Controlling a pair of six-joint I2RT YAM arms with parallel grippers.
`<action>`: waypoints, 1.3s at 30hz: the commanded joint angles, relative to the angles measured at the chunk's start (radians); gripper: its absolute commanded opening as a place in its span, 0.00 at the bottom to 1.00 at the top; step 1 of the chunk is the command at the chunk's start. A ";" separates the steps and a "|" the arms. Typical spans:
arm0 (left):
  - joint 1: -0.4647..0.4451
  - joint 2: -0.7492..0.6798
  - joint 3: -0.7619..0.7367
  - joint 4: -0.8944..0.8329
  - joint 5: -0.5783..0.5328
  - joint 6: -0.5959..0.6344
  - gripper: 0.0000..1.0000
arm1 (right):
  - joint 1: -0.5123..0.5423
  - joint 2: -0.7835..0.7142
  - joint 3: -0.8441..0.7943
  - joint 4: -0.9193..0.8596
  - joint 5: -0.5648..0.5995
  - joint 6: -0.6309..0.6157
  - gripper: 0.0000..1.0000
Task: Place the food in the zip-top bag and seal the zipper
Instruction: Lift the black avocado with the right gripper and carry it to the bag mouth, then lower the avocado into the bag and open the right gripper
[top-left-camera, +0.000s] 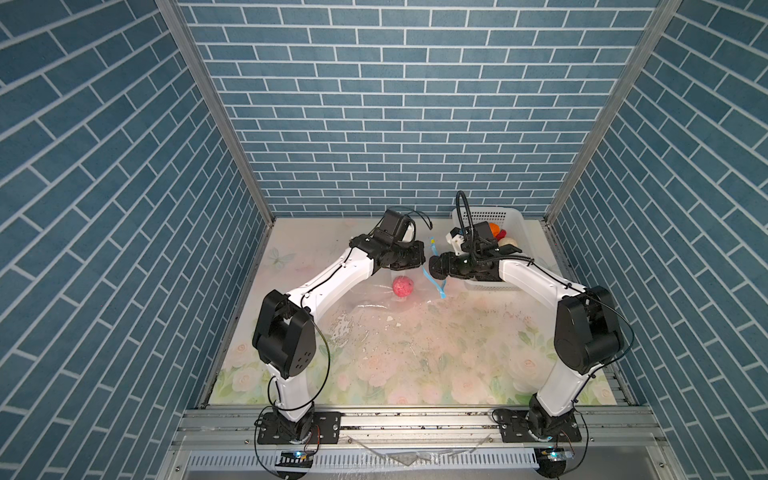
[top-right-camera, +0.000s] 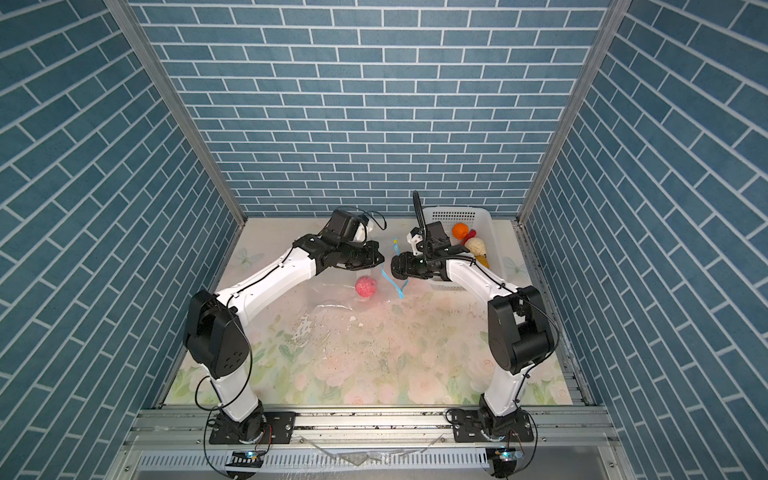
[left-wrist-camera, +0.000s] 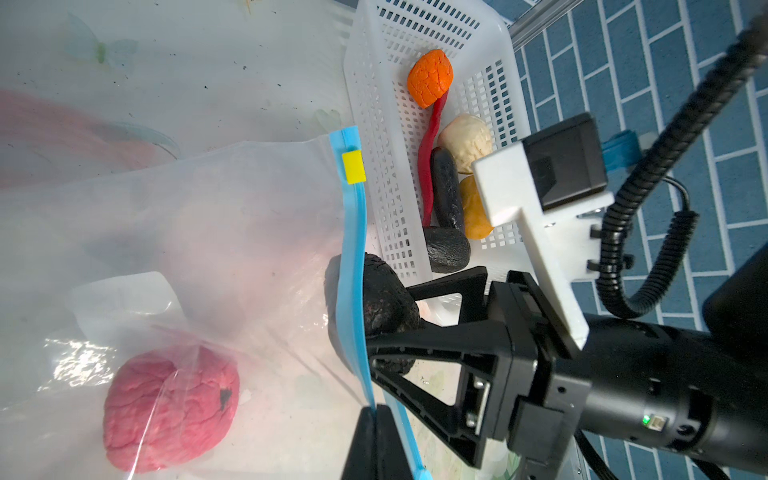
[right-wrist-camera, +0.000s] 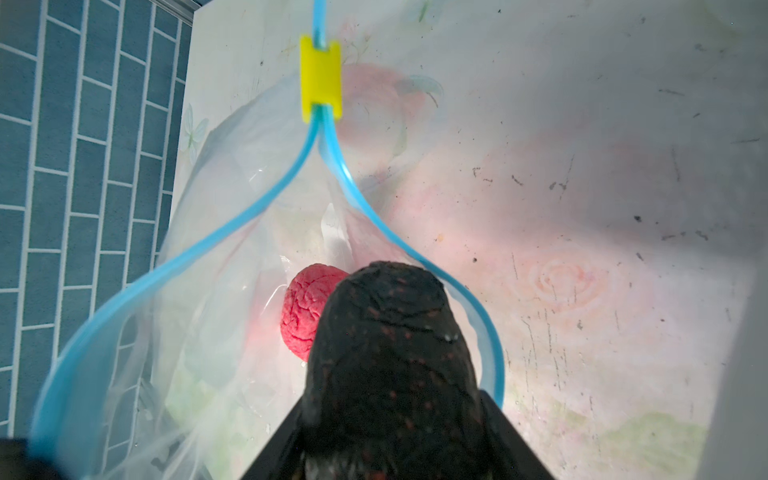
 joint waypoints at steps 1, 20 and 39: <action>-0.009 -0.034 0.008 -0.011 -0.003 0.010 0.01 | 0.006 0.000 -0.011 -0.021 0.010 -0.023 0.44; -0.009 -0.026 0.011 -0.005 -0.003 0.006 0.01 | 0.009 0.014 -0.044 0.014 -0.020 0.001 0.45; -0.011 -0.026 0.007 0.001 0.003 0.006 0.01 | 0.017 0.038 -0.022 0.011 -0.012 0.004 0.56</action>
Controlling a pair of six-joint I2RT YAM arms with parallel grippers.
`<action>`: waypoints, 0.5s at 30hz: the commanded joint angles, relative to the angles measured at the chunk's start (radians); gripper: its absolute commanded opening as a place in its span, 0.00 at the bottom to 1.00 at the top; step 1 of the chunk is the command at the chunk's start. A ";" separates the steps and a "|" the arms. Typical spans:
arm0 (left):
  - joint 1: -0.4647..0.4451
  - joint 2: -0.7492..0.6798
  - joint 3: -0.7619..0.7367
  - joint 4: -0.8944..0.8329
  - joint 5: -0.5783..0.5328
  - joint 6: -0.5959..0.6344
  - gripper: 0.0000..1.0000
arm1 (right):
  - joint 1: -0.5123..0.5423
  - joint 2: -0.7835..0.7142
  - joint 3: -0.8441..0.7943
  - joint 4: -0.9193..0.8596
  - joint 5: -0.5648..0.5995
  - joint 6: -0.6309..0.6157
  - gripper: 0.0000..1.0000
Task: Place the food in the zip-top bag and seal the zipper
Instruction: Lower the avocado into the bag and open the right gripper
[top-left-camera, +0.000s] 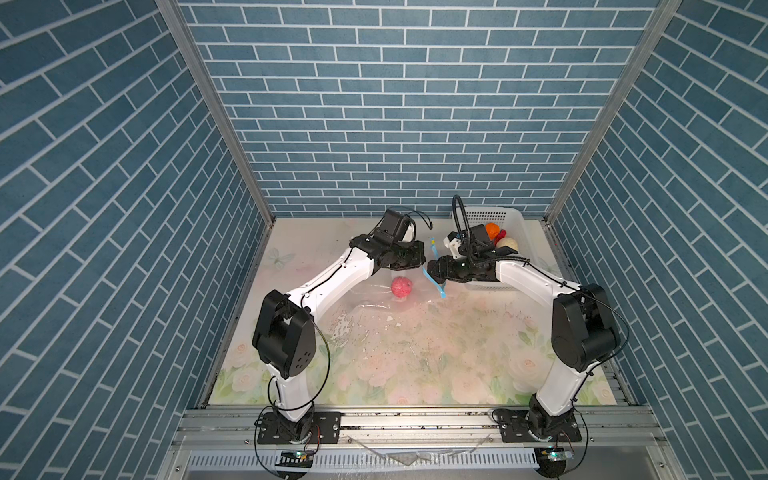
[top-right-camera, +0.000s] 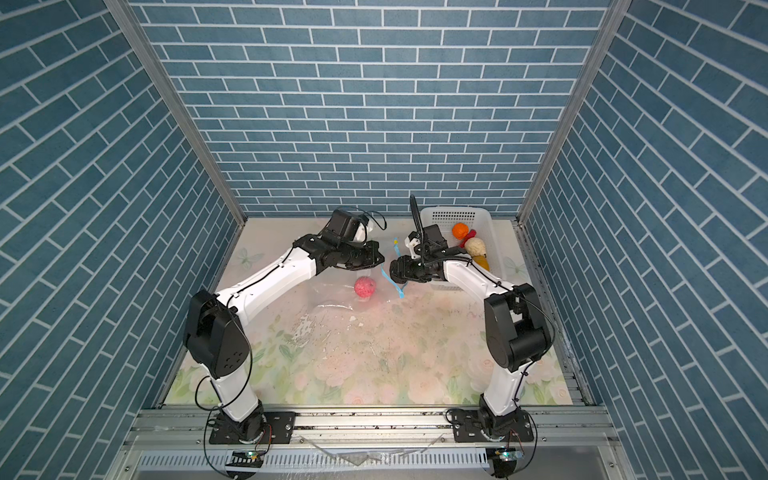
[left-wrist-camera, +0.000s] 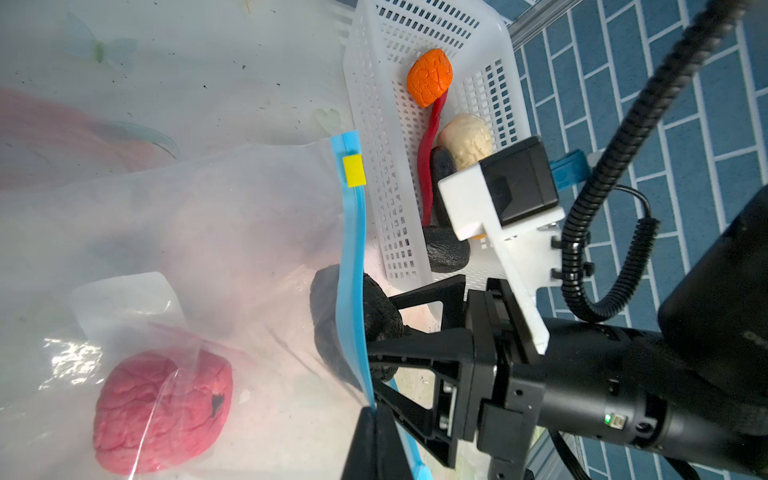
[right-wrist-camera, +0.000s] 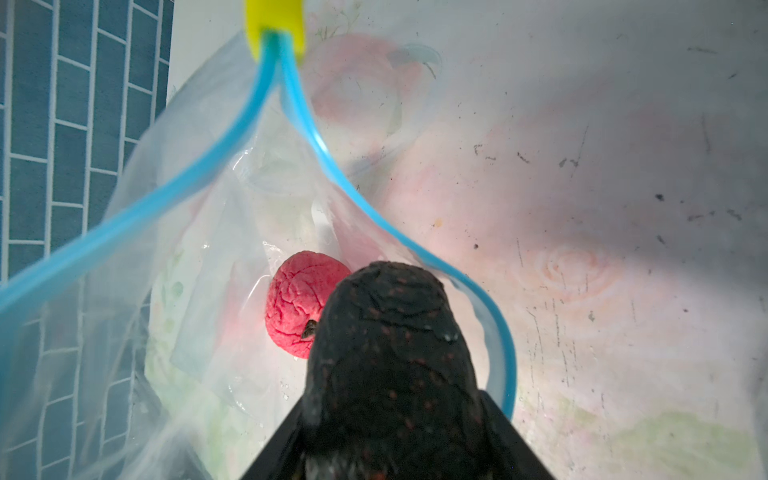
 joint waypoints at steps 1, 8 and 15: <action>-0.010 -0.028 0.007 0.002 0.002 0.007 0.01 | 0.004 0.019 -0.005 0.006 -0.009 0.005 0.56; -0.010 -0.026 0.009 0.002 0.002 0.008 0.01 | 0.007 0.015 -0.002 0.005 -0.001 0.002 0.66; -0.010 -0.026 0.008 0.002 0.000 0.008 0.01 | 0.009 0.007 -0.007 0.005 0.013 0.002 0.69</action>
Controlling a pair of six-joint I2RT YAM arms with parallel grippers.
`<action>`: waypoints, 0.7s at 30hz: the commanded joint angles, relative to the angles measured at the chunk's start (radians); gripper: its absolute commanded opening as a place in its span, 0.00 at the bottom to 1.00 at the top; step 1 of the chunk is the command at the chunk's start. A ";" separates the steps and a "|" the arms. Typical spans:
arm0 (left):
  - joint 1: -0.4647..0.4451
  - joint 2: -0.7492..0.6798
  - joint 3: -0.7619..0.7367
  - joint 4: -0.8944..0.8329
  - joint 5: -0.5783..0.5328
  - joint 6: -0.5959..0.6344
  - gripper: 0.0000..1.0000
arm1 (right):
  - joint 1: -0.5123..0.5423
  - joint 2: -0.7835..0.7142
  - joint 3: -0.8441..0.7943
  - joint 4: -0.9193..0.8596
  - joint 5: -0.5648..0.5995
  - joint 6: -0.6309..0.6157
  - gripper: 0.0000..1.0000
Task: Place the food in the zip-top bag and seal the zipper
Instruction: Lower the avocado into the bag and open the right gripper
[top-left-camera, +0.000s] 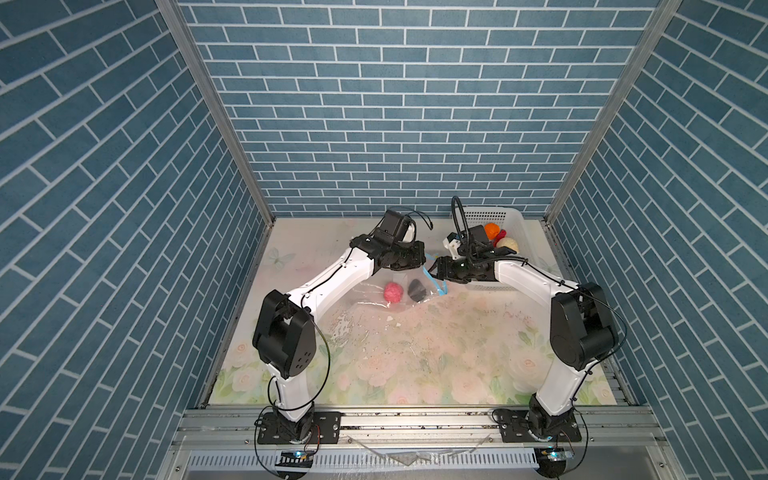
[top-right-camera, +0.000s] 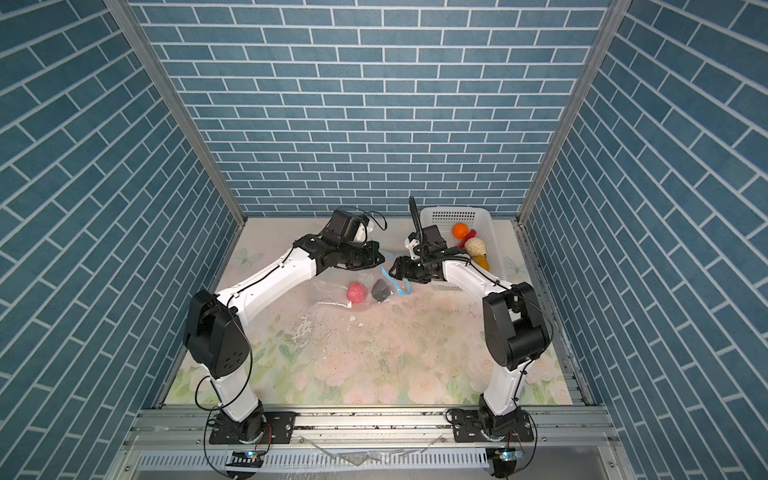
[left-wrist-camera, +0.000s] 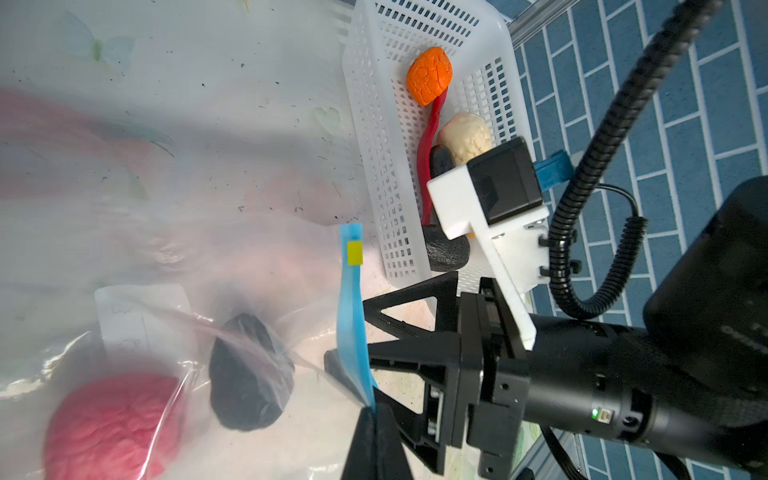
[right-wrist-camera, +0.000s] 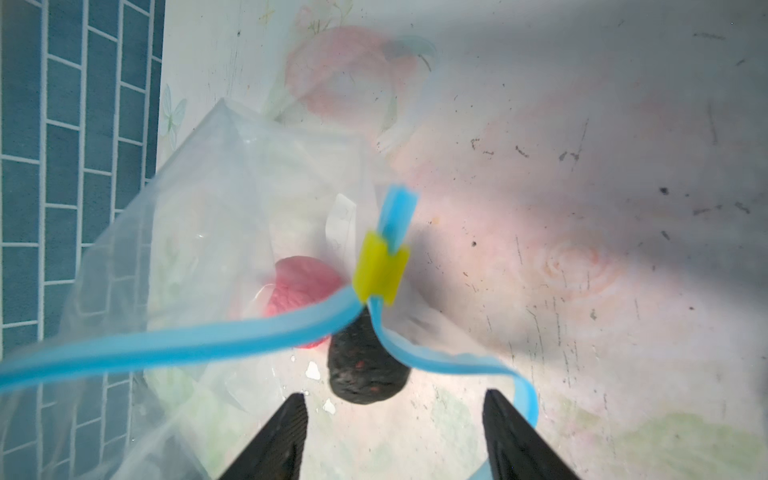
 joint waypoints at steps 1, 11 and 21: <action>-0.008 -0.026 0.008 0.000 0.000 0.008 0.01 | 0.006 -0.008 -0.006 0.002 0.008 0.000 0.68; -0.005 -0.063 -0.017 -0.006 -0.019 0.011 0.01 | 0.003 -0.173 -0.117 -0.028 0.085 0.072 0.64; 0.003 -0.121 -0.051 0.012 -0.018 -0.003 0.01 | -0.012 -0.251 -0.227 0.029 0.090 0.165 0.61</action>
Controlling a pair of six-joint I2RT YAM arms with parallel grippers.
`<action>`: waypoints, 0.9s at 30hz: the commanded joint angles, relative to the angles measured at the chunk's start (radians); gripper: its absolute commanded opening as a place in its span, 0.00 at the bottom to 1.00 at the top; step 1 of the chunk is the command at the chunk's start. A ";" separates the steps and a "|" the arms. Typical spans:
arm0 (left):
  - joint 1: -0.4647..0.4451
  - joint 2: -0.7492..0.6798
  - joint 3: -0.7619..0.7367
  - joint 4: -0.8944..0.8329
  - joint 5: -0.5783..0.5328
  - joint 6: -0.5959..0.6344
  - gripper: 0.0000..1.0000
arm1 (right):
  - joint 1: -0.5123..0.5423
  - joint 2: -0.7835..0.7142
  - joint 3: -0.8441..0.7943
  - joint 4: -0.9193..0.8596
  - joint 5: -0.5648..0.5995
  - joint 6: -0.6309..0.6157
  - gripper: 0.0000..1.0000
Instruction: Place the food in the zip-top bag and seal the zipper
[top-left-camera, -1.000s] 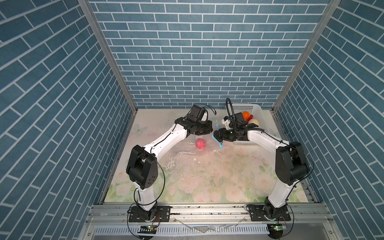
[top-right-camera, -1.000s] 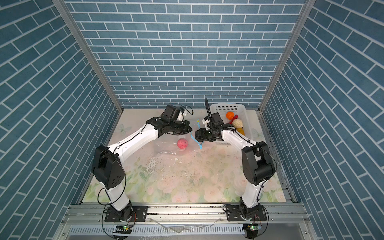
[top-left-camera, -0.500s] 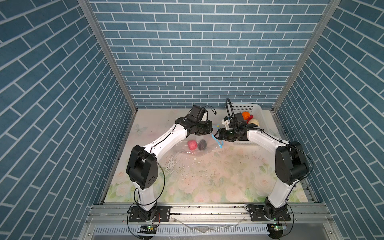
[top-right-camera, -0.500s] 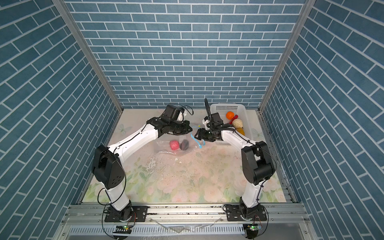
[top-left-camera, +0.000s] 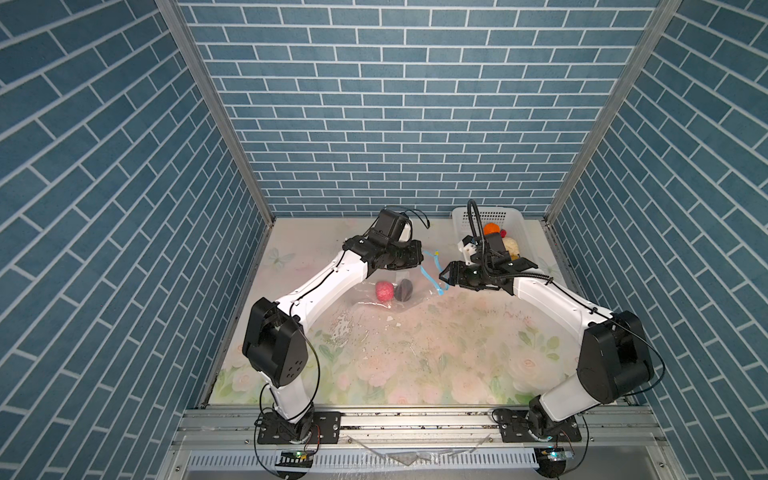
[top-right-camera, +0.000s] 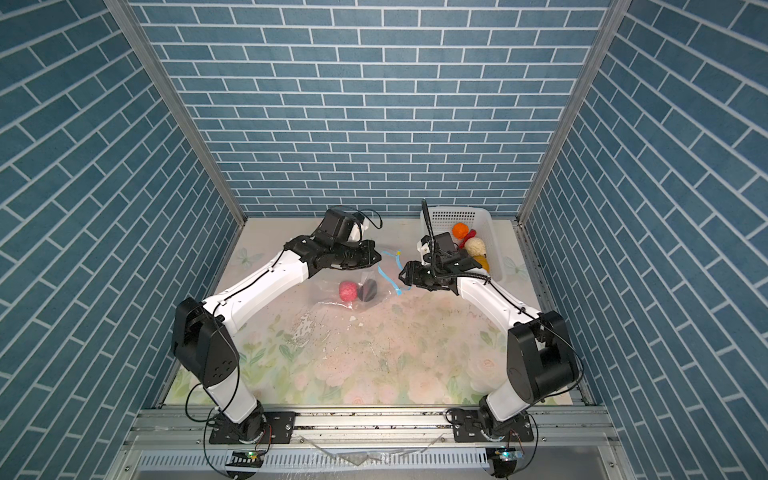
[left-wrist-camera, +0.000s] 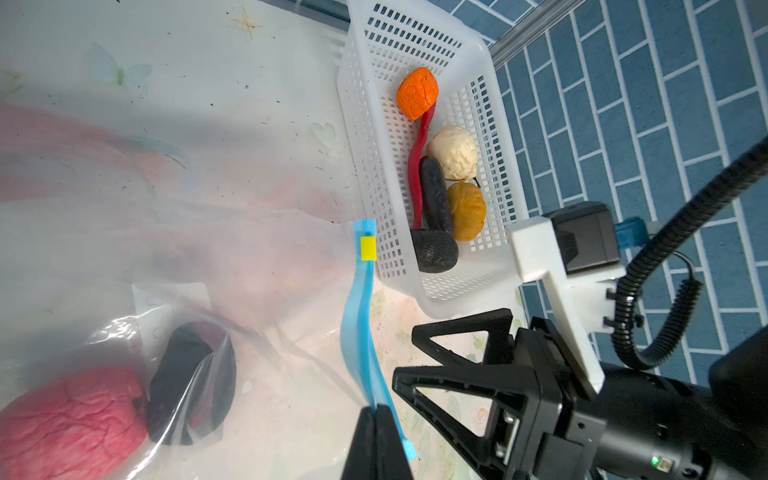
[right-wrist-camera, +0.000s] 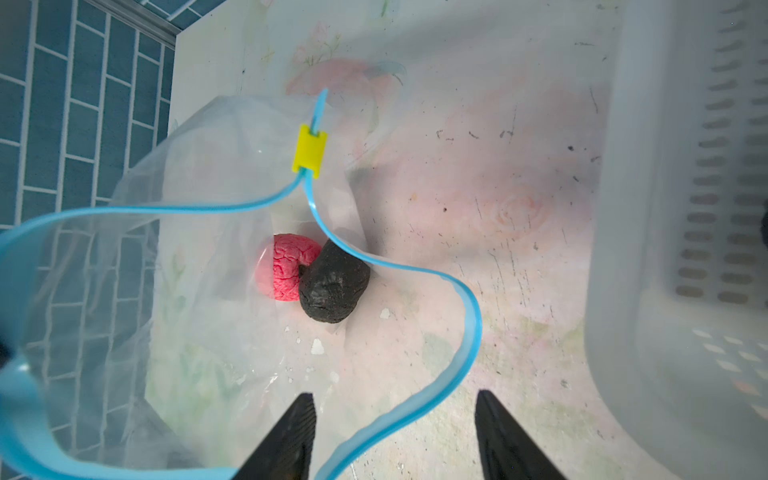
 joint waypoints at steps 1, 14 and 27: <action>0.003 -0.046 -0.014 0.015 -0.003 -0.003 0.01 | -0.008 0.001 -0.048 0.039 -0.011 0.067 0.60; 0.011 -0.069 -0.026 0.025 0.001 -0.004 0.01 | -0.017 0.101 -0.049 0.185 -0.067 0.160 0.54; 0.020 -0.079 -0.038 0.030 -0.002 -0.002 0.01 | -0.051 0.105 -0.068 0.195 -0.060 0.170 0.50</action>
